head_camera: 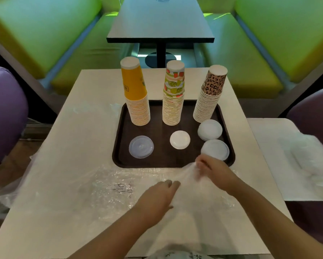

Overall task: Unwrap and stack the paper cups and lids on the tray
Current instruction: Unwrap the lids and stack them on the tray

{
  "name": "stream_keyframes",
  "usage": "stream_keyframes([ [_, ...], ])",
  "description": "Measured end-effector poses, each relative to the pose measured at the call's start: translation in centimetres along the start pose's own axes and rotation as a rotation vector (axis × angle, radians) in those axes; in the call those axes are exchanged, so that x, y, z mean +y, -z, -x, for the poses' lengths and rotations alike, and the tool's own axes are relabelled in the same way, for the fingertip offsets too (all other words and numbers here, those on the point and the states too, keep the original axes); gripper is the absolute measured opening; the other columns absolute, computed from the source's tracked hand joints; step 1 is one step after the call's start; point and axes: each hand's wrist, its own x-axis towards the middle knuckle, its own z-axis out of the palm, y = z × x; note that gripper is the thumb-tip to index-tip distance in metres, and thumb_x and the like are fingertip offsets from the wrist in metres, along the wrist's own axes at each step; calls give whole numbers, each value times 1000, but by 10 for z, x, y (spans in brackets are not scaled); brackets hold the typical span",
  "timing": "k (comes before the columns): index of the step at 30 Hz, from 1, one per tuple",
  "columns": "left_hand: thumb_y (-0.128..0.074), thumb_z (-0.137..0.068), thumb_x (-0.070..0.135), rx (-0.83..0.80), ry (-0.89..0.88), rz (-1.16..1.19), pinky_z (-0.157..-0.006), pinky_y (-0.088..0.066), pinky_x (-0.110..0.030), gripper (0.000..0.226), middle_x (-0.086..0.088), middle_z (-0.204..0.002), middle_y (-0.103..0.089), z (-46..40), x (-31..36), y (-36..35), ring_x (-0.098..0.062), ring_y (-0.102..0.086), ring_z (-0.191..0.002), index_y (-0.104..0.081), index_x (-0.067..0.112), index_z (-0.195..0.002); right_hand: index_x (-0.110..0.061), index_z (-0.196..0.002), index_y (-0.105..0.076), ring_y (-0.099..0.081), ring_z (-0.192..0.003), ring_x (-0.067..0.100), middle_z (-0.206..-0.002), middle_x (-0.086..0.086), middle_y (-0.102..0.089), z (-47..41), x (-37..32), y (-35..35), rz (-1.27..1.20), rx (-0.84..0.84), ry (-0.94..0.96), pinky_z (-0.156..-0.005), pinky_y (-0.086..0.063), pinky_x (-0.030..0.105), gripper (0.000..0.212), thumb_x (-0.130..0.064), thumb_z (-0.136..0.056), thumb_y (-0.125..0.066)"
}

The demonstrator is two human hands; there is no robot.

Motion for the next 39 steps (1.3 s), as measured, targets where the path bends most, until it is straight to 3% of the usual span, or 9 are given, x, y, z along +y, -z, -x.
stream_keyframes([
  [7, -65, -87, 17, 451, 175, 844, -69, -51, -34, 12, 5, -83, -63, 16, -30, 49, -18, -62, -75, -56, 21, -93, -22, -106, -59, -64, -98, 21, -105, 4, -68, 13, -60, 6, -1053, 85, -163, -87, -51, 39, 27, -42, -88, -52],
  [11, -61, -89, 26, 509, 164, 1137, -79, -57, -33, 27, 13, -102, -60, 22, -25, 61, -8, -63, -92, -44, 43, -102, -31, -119, -50, -63, -101, 9, -114, -8, -64, 26, -91, -16, -765, -27, -5, -78, -50, 26, 57, -45, -66, -65],
  [15, -59, -87, 34, 489, 118, 1113, -78, -56, -25, 34, 13, -108, -58, 26, -25, 61, -4, -63, -95, -40, 43, -114, -31, -108, -56, -58, -100, -1, -105, -18, -61, 31, -99, -40, -333, 128, 215, -86, -49, 18, 27, -27, -84, -68],
  [19, -52, -93, 29, 520, 222, 1408, -66, -55, -20, 22, 3, -99, -65, 29, -29, 60, -2, -67, -84, -51, 27, -115, -29, -107, -53, -55, -86, -5, -95, -22, -55, 30, -93, -54, -28, 123, 316, -70, -43, 4, 34, -29, -80, -73],
  [22, -55, -93, 26, 510, 301, 1393, -75, -58, -34, 21, -6, -105, -65, 26, -36, 58, -16, -68, -90, -56, 19, -113, -22, -90, -62, -63, -75, 9, -83, -7, -66, 26, -87, -53, -230, 255, 221, -64, -49, 12, 3, -20, -89, -63],
  [24, -58, -93, 24, 392, 278, 1361, -80, -57, -43, 19, -10, -106, -68, 25, -47, 61, -25, -68, -93, -61, 19, -110, -25, -83, -60, -63, -73, 13, -80, -2, -66, 22, -85, -43, -426, 311, 130, -64, -51, 17, 12, -16, -91, -59],
  [29, -58, -92, 16, 416, 305, 1382, -58, -51, -24, 10, -7, -80, -64, 31, -99, 78, -21, -60, -74, -64, 10, -86, -17, -93, -66, -63, -84, 19, -87, 5, -69, 21, -74, -19, -720, 372, 64, -72, -54, 30, 20, -4, -93, -51],
  [33, -58, -88, 43, 781, 371, 1078, -72, -43, -16, 26, 1, -110, -52, 31, -84, 73, -5, -52, -94, -52, 26, -106, -12, -106, -65, -66, -92, 19, -100, 6, -70, 20, -74, -26, -902, 474, -19, -78, -56, 32, 22, -12, -98, -44],
  [39, -83, -66, 37, 561, 3, 689, -95, -33, -5, 59, 17, -127, -40, 26, -49, 46, 9, -37, -118, -46, 42, -112, -10, -96, -69, -71, -77, 14, -83, 3, -74, 14, -85, -26, -1078, 470, -62, -58, -55, 23, 21, -16, -98, -49],
])
